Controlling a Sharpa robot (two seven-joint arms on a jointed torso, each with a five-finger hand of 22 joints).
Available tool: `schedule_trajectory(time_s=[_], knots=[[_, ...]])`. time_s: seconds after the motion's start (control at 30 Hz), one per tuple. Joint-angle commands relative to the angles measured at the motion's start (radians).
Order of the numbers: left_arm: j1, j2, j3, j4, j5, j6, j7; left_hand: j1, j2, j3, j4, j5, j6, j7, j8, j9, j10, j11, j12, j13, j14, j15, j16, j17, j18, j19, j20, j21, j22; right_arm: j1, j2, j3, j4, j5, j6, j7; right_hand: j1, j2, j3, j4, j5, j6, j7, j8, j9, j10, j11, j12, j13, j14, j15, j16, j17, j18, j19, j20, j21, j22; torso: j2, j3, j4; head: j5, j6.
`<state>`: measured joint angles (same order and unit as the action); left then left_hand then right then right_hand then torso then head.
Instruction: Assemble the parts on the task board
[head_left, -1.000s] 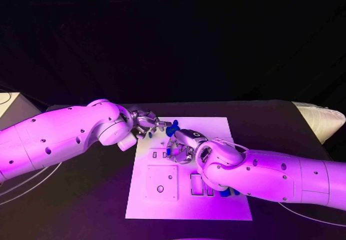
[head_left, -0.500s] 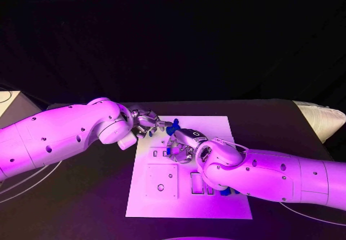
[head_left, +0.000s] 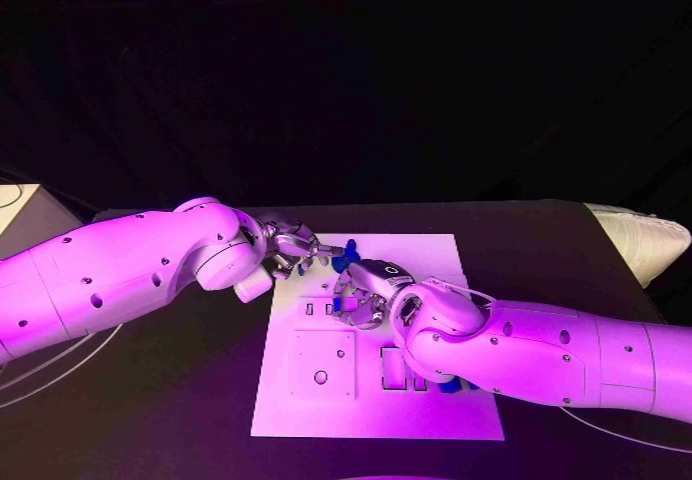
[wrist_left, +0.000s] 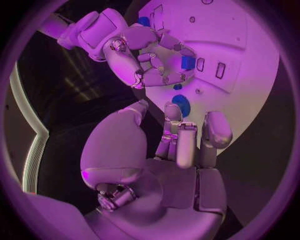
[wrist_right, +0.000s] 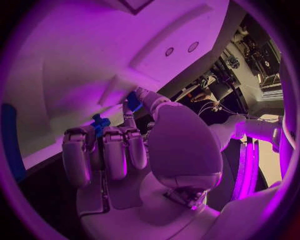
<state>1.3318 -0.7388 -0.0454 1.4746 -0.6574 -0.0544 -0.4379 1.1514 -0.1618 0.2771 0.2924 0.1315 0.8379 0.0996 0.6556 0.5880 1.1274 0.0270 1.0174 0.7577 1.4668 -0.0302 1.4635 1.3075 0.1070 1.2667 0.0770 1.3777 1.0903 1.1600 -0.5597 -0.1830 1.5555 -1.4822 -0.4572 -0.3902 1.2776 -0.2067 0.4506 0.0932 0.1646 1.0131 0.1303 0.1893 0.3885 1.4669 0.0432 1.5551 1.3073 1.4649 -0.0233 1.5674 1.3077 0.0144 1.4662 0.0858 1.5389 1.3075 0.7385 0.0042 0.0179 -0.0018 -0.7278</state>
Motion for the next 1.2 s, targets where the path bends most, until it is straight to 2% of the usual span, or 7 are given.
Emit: schedule_trajectory(time_s=[0.03, 0.47, 0.97, 1.2], knots=[[0.001, 0.002, 0.0, 0.0, -0.005, 0.026, 0.001, -0.002, 0.009, -0.004, -0.001, 0.003, -0.007, 0.0, 0.005, 0.001, -0.006, 0.0, -0.001, 0.001, 0.019, -0.003, -0.005, 0.041, -0.011, -0.003, -0.001, -0.002, 0.001, -0.003, 0.001, -0.002, -0.002, -0.012, 0.012, -0.001, 0.001, -0.01, -0.006, -0.001, -0.007, -0.006, 0.001, -0.005, -0.002, 0.088, 0.006, -0.007, 0.247, 0.101, 0.002, -0.004, 0.242, -0.003, 0.082, -0.002, -0.006, 0.233, 0.0, 0.0003, -0.0003, 0.0, 0.0], [0.001, 0.003, 0.0, 0.0, -0.012, 0.032, 0.003, -0.002, 0.01, -0.005, -0.001, 0.003, -0.008, 0.0, 0.005, 0.003, -0.007, 0.0, -0.002, -0.002, 0.019, -0.002, -0.005, 0.041, -0.011, -0.002, -0.001, -0.001, 0.002, -0.005, 0.003, -0.003, -0.004, -0.014, 0.01, 0.001, 0.0, -0.018, -0.015, 0.002, -0.007, -0.038, 0.012, -0.02, -0.01, 0.073, 0.016, -0.026, 0.232, 0.1, 0.011, -0.006, 0.238, -0.002, 0.078, 0.005, -0.012, 0.229, 0.001, 0.0007, 0.0004, 0.0, 0.001], [0.001, 0.003, 0.0, 0.0, -0.015, 0.039, -0.003, -0.002, 0.012, -0.006, -0.001, 0.003, -0.008, 0.0, 0.005, 0.004, -0.007, 0.0, -0.001, -0.001, 0.019, -0.002, -0.005, 0.043, -0.011, -0.002, -0.001, -0.001, 0.002, -0.006, 0.002, -0.004, -0.004, -0.015, 0.006, 0.003, -0.005, -0.023, -0.024, 0.007, -0.007, -0.047, 0.016, -0.024, -0.013, 0.069, 0.02, -0.032, 0.228, 0.099, 0.014, -0.006, 0.236, 0.0, 0.075, 0.008, -0.019, 0.224, 0.002, 0.0012, -0.0009, 0.0, 0.001], [0.001, 0.002, 0.0, -0.001, -0.015, 0.043, -0.005, -0.003, 0.012, -0.007, 0.0, 0.002, -0.008, 0.0, 0.005, 0.005, -0.006, 0.0, 0.0, 0.001, 0.02, -0.002, -0.004, 0.044, -0.011, -0.002, -0.001, -0.001, 0.003, -0.007, 0.001, -0.004, -0.002, -0.017, -0.021, 0.005, -0.006, -0.03, -0.047, 0.013, -0.028, -0.07, 0.022, -0.036, -0.019, 0.066, 0.026, -0.036, 0.225, 0.099, 0.019, -0.008, 0.234, 0.001, 0.073, 0.013, -0.022, 0.222, 0.001, 0.0007, 0.0, 0.0, 0.001]])
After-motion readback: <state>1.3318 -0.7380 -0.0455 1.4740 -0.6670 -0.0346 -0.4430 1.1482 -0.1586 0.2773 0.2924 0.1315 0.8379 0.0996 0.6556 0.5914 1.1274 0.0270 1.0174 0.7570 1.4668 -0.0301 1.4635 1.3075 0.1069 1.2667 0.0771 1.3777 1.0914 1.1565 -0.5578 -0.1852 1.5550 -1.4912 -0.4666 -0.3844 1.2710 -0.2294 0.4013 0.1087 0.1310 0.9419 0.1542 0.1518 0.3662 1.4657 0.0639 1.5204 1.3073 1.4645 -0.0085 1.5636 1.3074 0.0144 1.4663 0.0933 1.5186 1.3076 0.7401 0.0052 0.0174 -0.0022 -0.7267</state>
